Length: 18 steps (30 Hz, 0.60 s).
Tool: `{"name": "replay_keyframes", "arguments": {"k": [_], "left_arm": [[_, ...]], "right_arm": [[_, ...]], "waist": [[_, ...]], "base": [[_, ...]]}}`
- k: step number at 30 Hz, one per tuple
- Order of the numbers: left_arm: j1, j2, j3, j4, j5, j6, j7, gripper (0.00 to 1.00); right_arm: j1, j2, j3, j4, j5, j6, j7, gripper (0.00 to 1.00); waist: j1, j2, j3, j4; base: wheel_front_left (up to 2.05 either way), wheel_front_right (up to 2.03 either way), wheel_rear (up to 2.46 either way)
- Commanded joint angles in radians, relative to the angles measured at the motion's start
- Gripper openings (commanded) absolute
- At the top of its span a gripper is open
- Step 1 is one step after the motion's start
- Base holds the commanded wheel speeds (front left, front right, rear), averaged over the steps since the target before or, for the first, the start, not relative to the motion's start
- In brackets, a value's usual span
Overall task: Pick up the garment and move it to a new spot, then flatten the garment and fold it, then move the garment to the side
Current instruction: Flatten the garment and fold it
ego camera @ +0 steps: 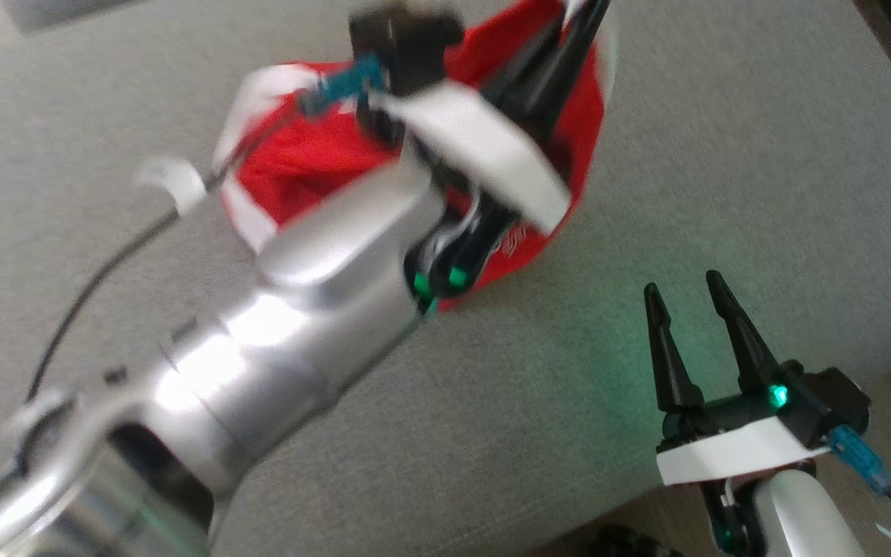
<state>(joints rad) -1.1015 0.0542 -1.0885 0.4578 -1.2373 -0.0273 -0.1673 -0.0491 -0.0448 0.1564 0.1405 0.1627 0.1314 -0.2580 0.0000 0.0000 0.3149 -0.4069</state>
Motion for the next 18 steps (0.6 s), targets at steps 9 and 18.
{"name": "replay_keyframes", "arguments": {"k": [9,18], "left_arm": [[-0.045,0.18,0.138,-0.219,-0.13,-0.065,0.037,0.0],[0.357,0.57,0.126,-0.401,-0.234,-0.091,0.029,0.0]], "right_arm": [[0.041,-0.005,-0.015,-0.036,-0.045,-0.001,-0.004,1.0],[0.051,-0.005,-0.026,-0.05,-0.054,-0.001,-0.004,1.0]], "waist": [[0.0,0.0,-0.155,0.158],[0.0,0.0,-0.116,0.247]], "base": [[0.0,0.0,0.0],[0.0,0.0,0.0]]}}
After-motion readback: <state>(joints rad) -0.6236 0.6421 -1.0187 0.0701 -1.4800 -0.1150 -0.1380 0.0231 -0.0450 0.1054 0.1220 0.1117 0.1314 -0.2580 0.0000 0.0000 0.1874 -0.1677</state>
